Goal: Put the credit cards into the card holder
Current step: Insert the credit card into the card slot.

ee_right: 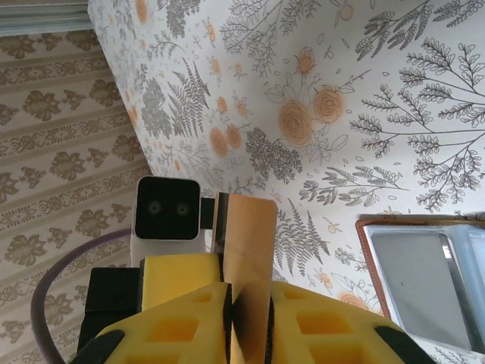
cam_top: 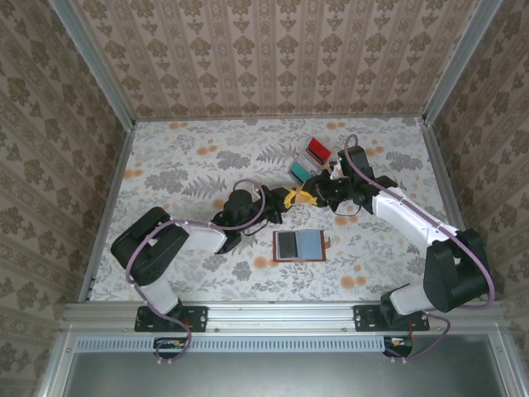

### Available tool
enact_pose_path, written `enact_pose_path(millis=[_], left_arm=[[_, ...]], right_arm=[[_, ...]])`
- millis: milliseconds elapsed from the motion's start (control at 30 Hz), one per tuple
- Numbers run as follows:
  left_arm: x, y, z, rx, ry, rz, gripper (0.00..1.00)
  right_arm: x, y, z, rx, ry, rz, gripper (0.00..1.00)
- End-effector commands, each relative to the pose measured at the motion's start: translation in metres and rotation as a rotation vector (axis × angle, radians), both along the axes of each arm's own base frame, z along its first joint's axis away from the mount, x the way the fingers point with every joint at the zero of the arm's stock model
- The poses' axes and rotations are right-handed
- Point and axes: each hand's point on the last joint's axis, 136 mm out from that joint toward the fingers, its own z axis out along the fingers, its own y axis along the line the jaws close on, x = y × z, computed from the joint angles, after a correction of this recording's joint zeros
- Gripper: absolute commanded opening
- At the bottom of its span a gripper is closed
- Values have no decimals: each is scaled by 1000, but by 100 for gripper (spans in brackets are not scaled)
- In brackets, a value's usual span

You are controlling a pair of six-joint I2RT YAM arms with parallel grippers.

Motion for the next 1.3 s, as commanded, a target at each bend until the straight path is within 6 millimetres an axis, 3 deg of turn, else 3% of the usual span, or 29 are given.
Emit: enact_pose_path(millis=[0, 67, 200, 333, 433, 567, 767, 1033, 1267], left_arm=[[1, 7, 8, 26, -68, -3, 0], [1, 7, 10, 37, -93, -6, 3], [-2, 8, 11, 73, -142, -19, 14], [-8, 18, 10, 160, -187, -29, 30], [-12, 25, 12, 233, -212, -48, 37], [-13, 30, 18, 274, -245, -70, 37], [-14, 30, 20, 335, -283, -113, 54], [-17, 26, 60, 353, -479, -148, 54], [-25, 57, 73, 510, -572, -91, 64]], right_arm=[[-1, -5, 3, -22, -28, -6, 13], [-3, -5, 14, -10, -67, -1, 4], [-1, -3, 20, 24, -110, 21, 1], [0, -2, 27, 20, -158, 53, 1], [-1, -1, 30, 34, -175, 67, 1], [-1, 6, 39, 82, -199, 97, 1], [-2, 8, 54, 115, -252, 111, 1], [-9, 19, 63, 144, -355, 246, 1], [-27, 25, 85, 123, -566, 436, 0]])
